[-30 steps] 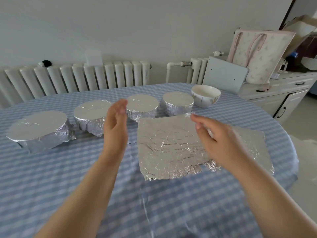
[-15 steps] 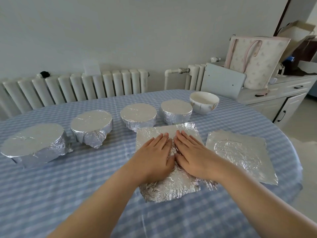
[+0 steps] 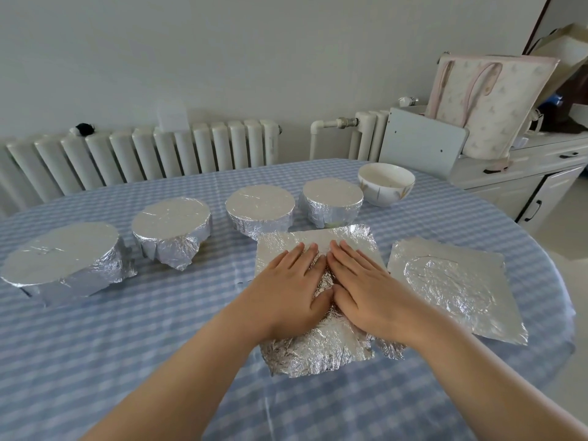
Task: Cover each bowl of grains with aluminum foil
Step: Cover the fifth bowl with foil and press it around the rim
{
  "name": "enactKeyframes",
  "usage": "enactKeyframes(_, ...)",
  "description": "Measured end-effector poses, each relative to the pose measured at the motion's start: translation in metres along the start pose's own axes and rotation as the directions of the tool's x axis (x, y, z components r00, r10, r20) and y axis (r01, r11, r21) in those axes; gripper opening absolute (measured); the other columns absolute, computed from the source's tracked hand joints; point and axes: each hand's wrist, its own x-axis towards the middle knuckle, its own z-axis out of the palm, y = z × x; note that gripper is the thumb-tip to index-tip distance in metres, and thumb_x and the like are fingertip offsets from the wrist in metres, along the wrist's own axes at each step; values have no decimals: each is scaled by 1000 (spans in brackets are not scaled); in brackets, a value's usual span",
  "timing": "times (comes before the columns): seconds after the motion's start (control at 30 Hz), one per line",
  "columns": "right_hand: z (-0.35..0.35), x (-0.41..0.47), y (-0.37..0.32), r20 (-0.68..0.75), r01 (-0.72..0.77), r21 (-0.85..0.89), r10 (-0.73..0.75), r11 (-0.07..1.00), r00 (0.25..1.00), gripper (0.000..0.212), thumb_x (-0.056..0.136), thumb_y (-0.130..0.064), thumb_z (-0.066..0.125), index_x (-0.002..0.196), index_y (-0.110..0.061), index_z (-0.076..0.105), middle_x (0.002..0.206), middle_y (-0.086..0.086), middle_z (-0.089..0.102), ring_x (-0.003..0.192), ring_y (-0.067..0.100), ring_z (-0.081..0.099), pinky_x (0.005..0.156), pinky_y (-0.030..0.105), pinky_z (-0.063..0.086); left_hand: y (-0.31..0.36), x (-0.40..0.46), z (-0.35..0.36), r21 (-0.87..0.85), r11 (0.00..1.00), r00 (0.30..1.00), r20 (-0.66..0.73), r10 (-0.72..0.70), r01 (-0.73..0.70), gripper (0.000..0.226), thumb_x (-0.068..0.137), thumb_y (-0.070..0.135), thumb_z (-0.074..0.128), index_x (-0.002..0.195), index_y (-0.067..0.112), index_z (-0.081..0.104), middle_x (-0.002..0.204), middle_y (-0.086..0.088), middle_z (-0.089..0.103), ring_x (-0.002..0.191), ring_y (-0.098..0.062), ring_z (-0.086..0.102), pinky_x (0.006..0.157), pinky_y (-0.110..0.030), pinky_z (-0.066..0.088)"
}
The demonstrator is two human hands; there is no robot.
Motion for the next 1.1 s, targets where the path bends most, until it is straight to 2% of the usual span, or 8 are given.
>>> enactKeyframes(0.13,-5,-4,-1,28,-27,81,24,996,999,58,103,-36,20,155,-16,3,162,-8,-12,146,3,-11,111,18,-9,-5,-1,-3,-70,998,999,47,-8,11,79,93,67,12,156,19,5,164,2,-5,149,-16,-9,122,-41,6)
enactKeyframes(0.23,-6,-4,0,29,-27,123,24,992,999,58,103,-35,23,155,-17,6,162,-9,-8,146,2,-6,114,20,1,-8,-2,-6,-135,991,999,51,3,4,97,80,81,8,155,20,6,163,6,-5,149,-14,-8,121,-45,15)
enactKeyframes(0.43,-2,-4,-3,-21,-23,133,26,991,999,57,103,-37,24,154,-14,13,162,-6,1,147,7,4,114,24,11,-6,-5,-17,-201,979,986,169,8,27,129,55,92,35,155,21,-4,161,13,-14,146,-8,-15,120,-41,12)
enactKeyframes(0.63,-2,-4,-3,-38,-53,170,60,984,997,58,102,-44,25,154,-20,17,162,-10,5,147,6,5,116,28,14,-6,-5,-16,-212,976,982,187,-3,43,127,58,89,45,154,25,-8,160,12,-19,147,-11,-18,122,-42,3)
enactKeyframes(0.77,-10,0,-1,-29,-56,226,64,973,998,61,101,-48,28,155,-26,12,161,-15,-3,146,-1,-5,118,29,6,-6,-4,-17,-164,986,989,148,9,15,128,58,89,43,154,23,-10,161,2,-16,147,-11,-19,116,-31,-13)
enactKeyframes(0.87,-13,2,2,-24,-37,262,45,964,999,72,94,-63,30,155,-30,10,160,-20,-5,144,-5,-7,122,34,8,-5,-5,-18,-175,984,991,134,5,18,130,56,90,45,154,24,-11,162,2,-16,147,-11,-18,114,-29,-12)
enactKeyframes(1.0,-7,4,3,2,-36,254,36,966,999,107,66,-91,19,154,-30,9,161,-17,6,146,3,10,118,33,18,-6,-6,-16,-213,977,992,129,2,26,126,63,86,57,152,32,-13,162,8,-15,147,-11,-17,117,-34,-3)
enactKeyframes(1.1,-1,4,9,-54,-25,402,51,915,997,113,61,-98,23,152,-32,17,158,-16,17,142,3,22,117,37,27,-5,-6,-16,-212,977,992,127,-5,32,124,63,85,58,153,33,-8,162,11,-11,148,-11,-13,119,-40,9)
